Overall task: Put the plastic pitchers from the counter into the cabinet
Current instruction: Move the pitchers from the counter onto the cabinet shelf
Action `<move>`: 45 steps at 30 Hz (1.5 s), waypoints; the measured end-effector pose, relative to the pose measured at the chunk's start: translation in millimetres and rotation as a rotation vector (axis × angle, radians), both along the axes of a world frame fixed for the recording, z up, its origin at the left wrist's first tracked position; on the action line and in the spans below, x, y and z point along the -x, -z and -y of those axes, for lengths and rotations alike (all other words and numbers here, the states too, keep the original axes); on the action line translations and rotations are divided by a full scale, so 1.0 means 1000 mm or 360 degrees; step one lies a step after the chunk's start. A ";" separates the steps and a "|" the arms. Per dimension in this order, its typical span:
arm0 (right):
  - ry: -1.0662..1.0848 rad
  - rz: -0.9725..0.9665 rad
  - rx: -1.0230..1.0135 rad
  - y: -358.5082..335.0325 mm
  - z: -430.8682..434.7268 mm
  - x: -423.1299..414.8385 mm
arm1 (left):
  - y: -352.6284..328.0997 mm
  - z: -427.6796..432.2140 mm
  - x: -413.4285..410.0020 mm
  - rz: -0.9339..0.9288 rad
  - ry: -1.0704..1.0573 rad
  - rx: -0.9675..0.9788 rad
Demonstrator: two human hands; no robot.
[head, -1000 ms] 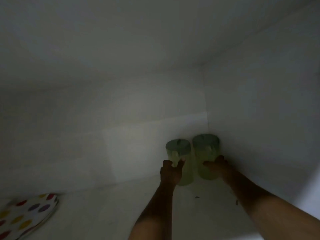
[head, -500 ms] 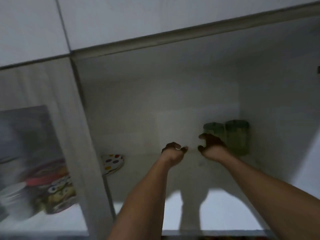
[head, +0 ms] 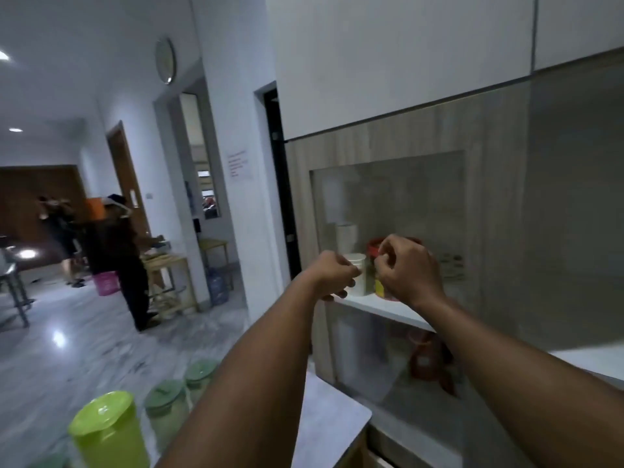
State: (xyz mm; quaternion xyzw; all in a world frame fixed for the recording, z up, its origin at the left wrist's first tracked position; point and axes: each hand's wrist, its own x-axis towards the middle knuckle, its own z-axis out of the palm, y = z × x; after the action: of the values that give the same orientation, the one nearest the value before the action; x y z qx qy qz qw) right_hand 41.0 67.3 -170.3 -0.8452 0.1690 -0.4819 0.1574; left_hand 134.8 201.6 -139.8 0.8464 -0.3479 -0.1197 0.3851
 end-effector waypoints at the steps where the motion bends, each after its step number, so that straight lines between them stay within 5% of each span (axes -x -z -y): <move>1: -0.0069 -0.0065 0.0008 0.002 -0.022 -0.021 | 0.002 -0.031 -0.018 0.0036 -0.0103 0.0026; 10: -0.0712 -0.0784 -0.0030 0.066 -0.172 -0.220 | 0.088 -0.236 -0.164 0.0195 -0.0913 -0.0036; 18: -0.0906 -0.1506 -0.0627 0.224 -0.226 -0.398 | 0.236 -0.296 -0.281 -0.0258 -0.1399 -0.0360; 25: -0.0809 -0.1905 -0.1048 0.347 -0.245 -0.479 | 0.359 -0.287 -0.323 -0.0802 -0.1683 -0.0222; 36: -0.0791 -0.1658 -0.1269 0.356 -0.235 -0.477 | 0.367 -0.260 -0.330 -0.0881 -0.1924 0.0063; 41: -0.0738 -0.1459 -0.1410 0.308 -0.202 -0.420 | 0.360 -0.261 -0.322 -0.0795 -0.1780 0.0206; 45: -0.0654 -0.1192 -0.1435 0.252 -0.164 -0.337 | 0.285 -0.227 -0.259 -0.0648 -0.1468 0.0353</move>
State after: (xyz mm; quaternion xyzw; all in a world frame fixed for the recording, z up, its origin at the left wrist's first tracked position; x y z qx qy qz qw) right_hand 377.9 231.2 -422.3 -0.8226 0.2334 0.0063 0.5185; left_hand 393.5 428.9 -424.6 0.8254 0.1328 -0.0622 0.5452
